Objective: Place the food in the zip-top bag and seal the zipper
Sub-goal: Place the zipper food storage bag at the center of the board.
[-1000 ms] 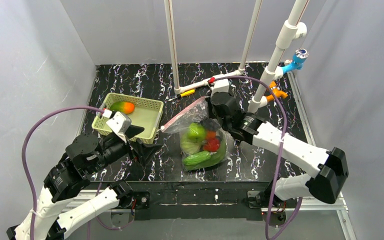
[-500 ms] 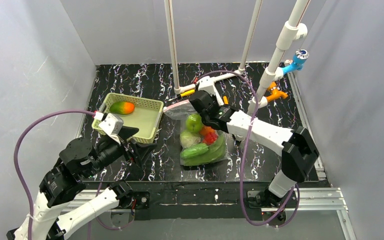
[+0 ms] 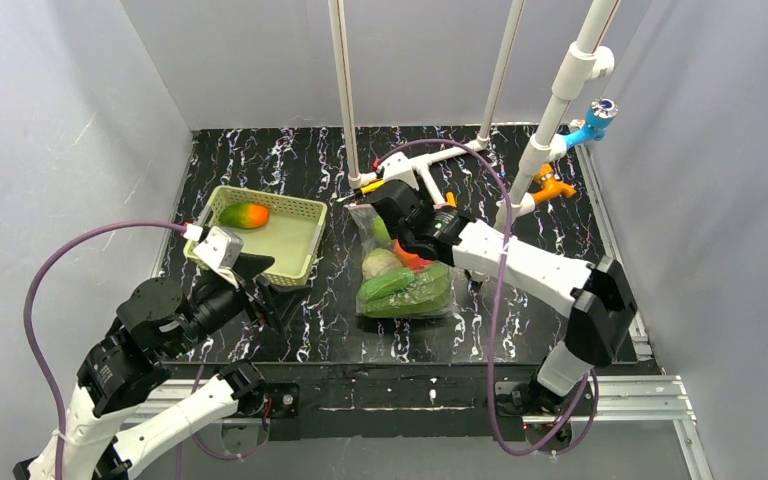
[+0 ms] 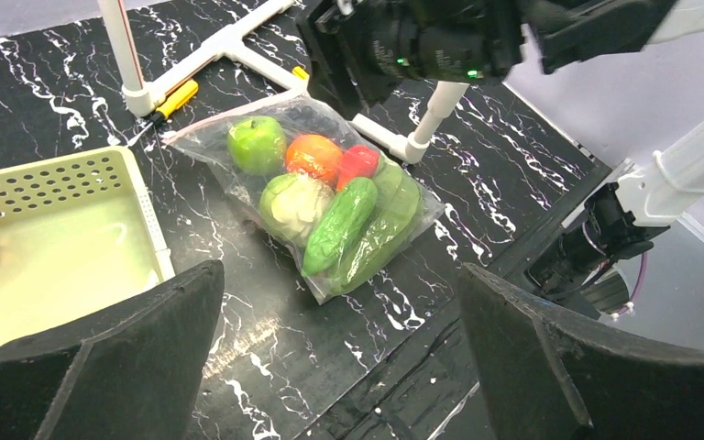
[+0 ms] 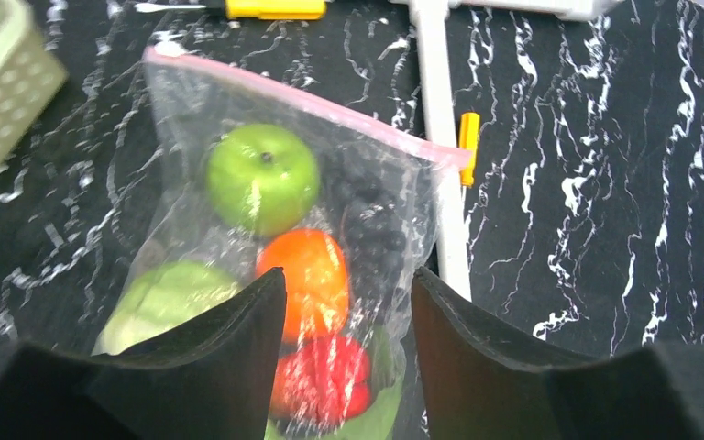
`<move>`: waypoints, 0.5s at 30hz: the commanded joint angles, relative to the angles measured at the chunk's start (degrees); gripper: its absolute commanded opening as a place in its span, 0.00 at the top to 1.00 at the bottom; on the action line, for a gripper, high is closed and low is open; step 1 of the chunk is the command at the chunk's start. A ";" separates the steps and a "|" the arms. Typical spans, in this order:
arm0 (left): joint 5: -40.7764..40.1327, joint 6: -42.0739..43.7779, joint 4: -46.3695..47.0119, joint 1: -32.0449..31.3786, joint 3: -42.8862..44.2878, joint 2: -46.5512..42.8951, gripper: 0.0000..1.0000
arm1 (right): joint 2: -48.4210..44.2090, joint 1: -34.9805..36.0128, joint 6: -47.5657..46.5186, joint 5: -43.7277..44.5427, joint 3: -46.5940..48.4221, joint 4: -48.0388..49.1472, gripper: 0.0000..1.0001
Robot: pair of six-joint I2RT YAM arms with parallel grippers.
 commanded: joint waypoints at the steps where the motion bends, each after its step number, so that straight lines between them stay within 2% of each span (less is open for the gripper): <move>1: -2.27 -0.60 -0.58 0.15 0.13 -1.04 0.02 | -8.59 3.24 -3.84 -4.64 2.36 -0.84 0.39; 4: -3.46 -0.69 -0.44 0.17 -0.02 -1.48 0.02 | -14.45 4.79 -5.24 -8.50 1.71 -1.05 0.32; 11: -5.53 -1.16 0.09 0.19 -0.05 -2.62 0.02 | -30.95 5.38 -6.01 -18.30 -3.70 -0.99 0.25; 13: -6.14 -1.16 0.13 0.13 0.44 -2.97 0.02 | -35.63 5.38 -6.31 -18.37 -5.92 -0.86 0.19; 15: -6.50 -1.32 0.18 0.20 0.97 -3.35 0.02 | -40.08 5.38 -6.31 -17.02 -7.78 -1.05 0.07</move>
